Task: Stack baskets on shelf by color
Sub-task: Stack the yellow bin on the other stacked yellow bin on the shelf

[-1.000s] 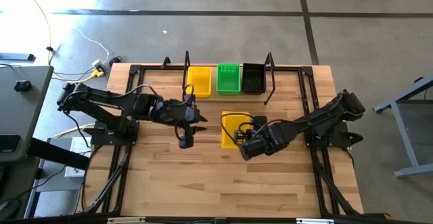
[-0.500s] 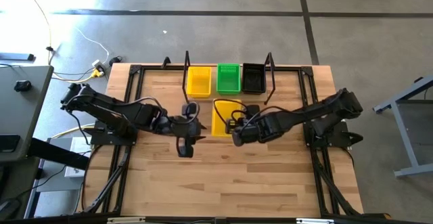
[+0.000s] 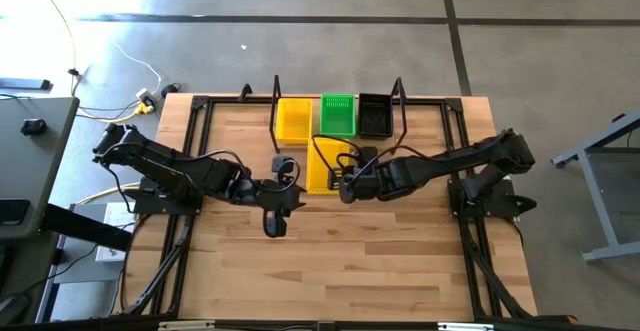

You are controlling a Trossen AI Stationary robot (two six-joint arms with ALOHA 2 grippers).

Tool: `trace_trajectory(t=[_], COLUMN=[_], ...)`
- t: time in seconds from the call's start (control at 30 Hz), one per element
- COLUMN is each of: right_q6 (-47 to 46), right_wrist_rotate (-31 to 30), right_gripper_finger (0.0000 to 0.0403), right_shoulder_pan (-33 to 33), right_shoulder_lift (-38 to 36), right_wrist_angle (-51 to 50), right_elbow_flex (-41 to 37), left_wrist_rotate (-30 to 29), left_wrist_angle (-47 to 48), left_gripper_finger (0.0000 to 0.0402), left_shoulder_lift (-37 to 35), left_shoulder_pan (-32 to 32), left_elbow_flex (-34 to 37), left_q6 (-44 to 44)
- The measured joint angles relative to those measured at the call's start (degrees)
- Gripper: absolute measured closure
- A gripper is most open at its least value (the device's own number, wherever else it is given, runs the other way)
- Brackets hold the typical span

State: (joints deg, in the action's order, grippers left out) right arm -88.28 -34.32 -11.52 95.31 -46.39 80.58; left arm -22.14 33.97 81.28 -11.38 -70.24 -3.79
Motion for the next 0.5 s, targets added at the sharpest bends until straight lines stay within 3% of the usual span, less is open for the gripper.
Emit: trace_trajectory(t=[0.5], right_q6=[5.9], right_wrist_rotate=[-0.2], right_gripper_finger=[0.0403], right_shoulder_pan=[2.3], right_shoulder_lift=[0.0], right_wrist_angle=[7.8], right_elbow_flex=[0.0], left_wrist_rotate=[-1.5], left_wrist_angle=[-1.8], left_gripper_finger=[0.0273], left_shoulder_lift=[2.7], left_shoulder_pan=[2.7], left_elbow_flex=[0.0], left_q6=[-8.8])
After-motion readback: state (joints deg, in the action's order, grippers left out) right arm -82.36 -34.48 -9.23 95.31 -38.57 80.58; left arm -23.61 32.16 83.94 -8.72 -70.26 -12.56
